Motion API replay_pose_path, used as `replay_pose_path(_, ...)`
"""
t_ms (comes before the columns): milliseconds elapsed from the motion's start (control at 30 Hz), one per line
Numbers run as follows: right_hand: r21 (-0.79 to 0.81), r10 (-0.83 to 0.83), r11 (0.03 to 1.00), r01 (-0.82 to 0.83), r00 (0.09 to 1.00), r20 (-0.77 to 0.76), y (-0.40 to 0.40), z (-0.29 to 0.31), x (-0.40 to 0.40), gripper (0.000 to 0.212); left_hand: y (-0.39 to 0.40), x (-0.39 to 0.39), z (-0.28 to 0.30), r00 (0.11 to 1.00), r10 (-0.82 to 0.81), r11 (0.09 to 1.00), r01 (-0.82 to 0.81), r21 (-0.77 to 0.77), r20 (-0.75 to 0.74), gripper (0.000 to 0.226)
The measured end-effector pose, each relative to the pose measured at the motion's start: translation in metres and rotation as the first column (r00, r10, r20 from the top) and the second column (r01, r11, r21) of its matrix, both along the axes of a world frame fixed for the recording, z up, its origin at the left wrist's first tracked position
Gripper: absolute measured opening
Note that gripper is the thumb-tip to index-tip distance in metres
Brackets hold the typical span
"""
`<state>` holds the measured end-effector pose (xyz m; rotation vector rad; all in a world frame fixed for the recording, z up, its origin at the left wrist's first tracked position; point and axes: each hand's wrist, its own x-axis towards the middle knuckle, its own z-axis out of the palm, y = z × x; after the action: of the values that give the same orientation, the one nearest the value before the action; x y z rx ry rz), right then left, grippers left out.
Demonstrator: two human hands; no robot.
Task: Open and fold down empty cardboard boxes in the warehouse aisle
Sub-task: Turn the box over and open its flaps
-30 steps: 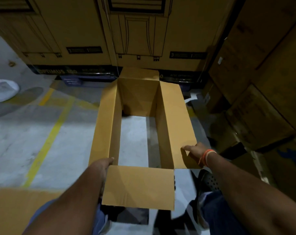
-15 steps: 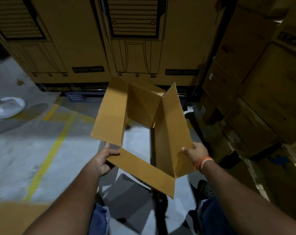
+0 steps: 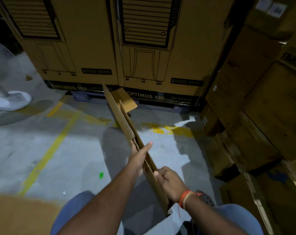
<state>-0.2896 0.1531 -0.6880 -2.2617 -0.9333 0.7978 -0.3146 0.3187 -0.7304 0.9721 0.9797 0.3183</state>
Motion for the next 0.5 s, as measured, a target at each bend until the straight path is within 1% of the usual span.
replay_pose_path(33,-0.021,0.055,0.998,-0.055,0.998,0.022,0.002,0.0,-0.004,0.041,0.007,0.005,-0.014,0.996,0.012,0.997,-0.006,0.073,-0.085,0.103)
replay_pose_path(67,-0.035,0.091,0.995,-0.089,0.995,0.038,0.005,-0.003,-0.005,0.043,0.014,0.01,-0.028,0.986,0.02,0.992,0.0,0.123,-0.164,0.096)
replay_pose_path(100,-0.053,0.107,0.993,-0.105,0.994,0.035,0.008,-0.005,-0.006,0.045,0.02,0.012,-0.033,0.977,0.028,0.988,0.005,0.154,-0.211,0.087)
replay_pose_path(133,-0.065,0.128,0.99,-0.126,0.992,0.024,0.01,-0.007,-0.007,0.048,0.02,0.011,-0.025,0.976,0.035,0.985,0.003,0.175,-0.215,0.076)
replay_pose_path(200,-0.102,0.156,0.983,-0.155,0.988,-0.004,0.012,-0.007,-0.008,0.067,0.02,0.01,-0.015,0.987,0.034,0.981,-0.002,0.194,-0.159,0.059)
replay_pose_path(267,-0.194,0.195,0.962,-0.193,0.981,-0.012,0.013,-0.012,-0.007,0.084,0.018,0.012,-0.01,0.999,0.013,0.99,-0.005,0.141,-0.05,0.058)
replay_pose_path(333,-0.292,0.238,0.932,-0.216,0.97,0.04,0.014,-0.016,-0.007,0.103,0.014,0.016,-0.008,0.998,-0.007,0.999,0.003,0.054,0.067,0.056)
replay_pose_path(367,-0.328,0.241,0.922,-0.205,0.968,0.073,0.014,-0.017,-0.009,0.109,0.011,0.017,-0.006,0.992,-0.021,1.0,0.019,0.015,0.127,0.055)
replay_pose_path(433,-0.38,0.194,0.915,-0.137,0.974,0.115,0.015,-0.015,-0.019,0.113,0.007,0.017,-0.003,0.974,-0.04,0.998,0.05,-0.041,0.222,0.052)
replay_pose_path(500,-0.381,0.148,0.921,-0.083,0.979,0.142,0.017,-0.013,-0.032,0.113,0.007,0.013,-0.002,0.951,-0.04,0.994,0.07,-0.088,0.308,0.05)
